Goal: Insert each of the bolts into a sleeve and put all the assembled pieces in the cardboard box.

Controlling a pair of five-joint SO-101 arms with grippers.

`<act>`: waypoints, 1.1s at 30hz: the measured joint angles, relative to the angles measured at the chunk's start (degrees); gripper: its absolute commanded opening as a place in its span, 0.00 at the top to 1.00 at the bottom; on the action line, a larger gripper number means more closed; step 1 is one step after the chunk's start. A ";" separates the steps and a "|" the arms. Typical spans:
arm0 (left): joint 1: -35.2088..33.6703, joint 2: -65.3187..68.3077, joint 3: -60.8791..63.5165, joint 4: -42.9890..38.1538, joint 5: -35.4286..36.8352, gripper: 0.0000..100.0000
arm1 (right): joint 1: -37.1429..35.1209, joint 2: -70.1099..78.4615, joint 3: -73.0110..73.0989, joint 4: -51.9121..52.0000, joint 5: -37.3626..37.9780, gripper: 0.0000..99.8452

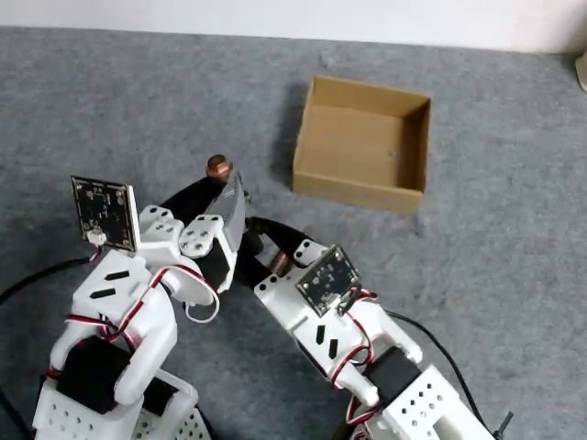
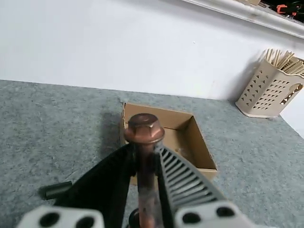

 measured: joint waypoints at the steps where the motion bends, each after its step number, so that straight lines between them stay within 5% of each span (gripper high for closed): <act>1: 0.00 0.00 0.00 0.00 0.00 0.99 | 0.00 0.00 0.35 0.00 0.00 1.00; 33: -0.79 -0.79 5.01 0.09 0.26 0.99 | -0.09 0.09 1.58 0.09 0.18 1.00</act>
